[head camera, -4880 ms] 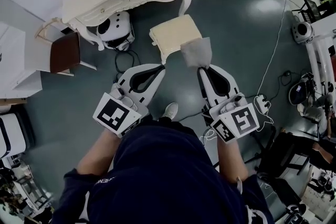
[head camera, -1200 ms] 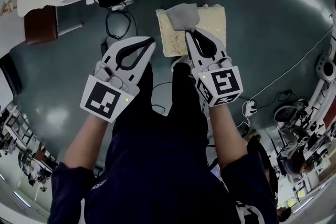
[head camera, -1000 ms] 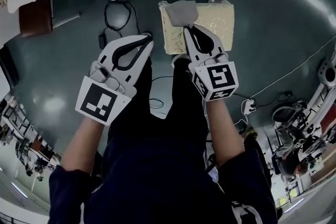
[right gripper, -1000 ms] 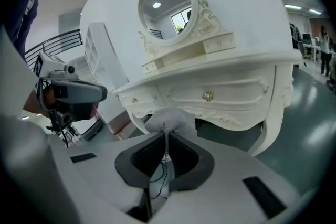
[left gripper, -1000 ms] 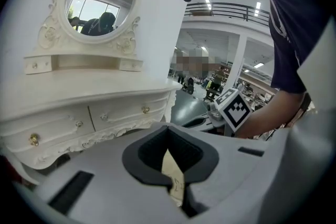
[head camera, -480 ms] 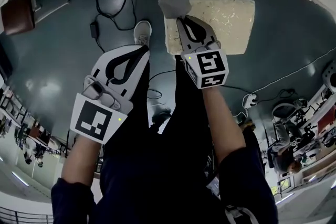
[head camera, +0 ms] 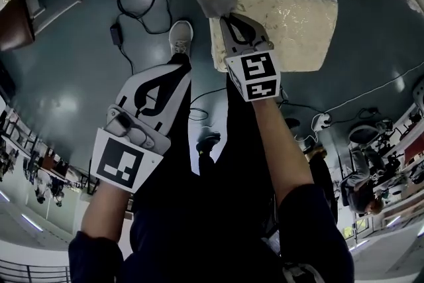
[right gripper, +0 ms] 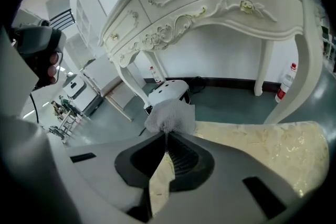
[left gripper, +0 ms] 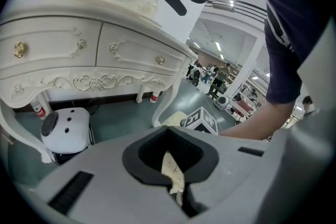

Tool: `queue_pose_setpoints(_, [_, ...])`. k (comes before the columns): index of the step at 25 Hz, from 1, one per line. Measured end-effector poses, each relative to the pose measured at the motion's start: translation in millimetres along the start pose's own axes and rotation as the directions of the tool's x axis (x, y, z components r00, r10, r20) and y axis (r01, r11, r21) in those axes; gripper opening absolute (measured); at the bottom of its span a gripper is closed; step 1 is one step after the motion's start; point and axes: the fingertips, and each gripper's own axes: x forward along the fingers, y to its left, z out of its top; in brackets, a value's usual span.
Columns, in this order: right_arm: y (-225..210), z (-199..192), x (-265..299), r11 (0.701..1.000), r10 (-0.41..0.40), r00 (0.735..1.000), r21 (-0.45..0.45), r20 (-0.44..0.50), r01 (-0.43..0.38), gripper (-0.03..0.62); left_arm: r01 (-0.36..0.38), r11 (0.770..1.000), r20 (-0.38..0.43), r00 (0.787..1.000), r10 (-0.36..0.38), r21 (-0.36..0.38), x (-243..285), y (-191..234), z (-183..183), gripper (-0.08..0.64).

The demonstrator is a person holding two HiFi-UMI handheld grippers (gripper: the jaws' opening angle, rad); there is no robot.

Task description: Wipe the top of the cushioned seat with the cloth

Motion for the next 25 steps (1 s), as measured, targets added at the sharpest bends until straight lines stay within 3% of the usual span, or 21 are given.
queue_pose_setpoints(10, [-11, -4, -1, 0.998, -0.017, 1.000, 0.052, -0.005, 0.017, 0.040, 0.008, 1.000, -0.033, 0.999, -0.007, 0.018, 9, -1, 7, 0.006])
queue_pose_setpoints(25, [-122, -26, -64, 0.980, -0.144, 0.989, 0.144, 0.018, 0.140, 0.040, 0.101, 0.994, -0.055, 0.994, -0.098, 0.046, 87, -69, 31, 0.006])
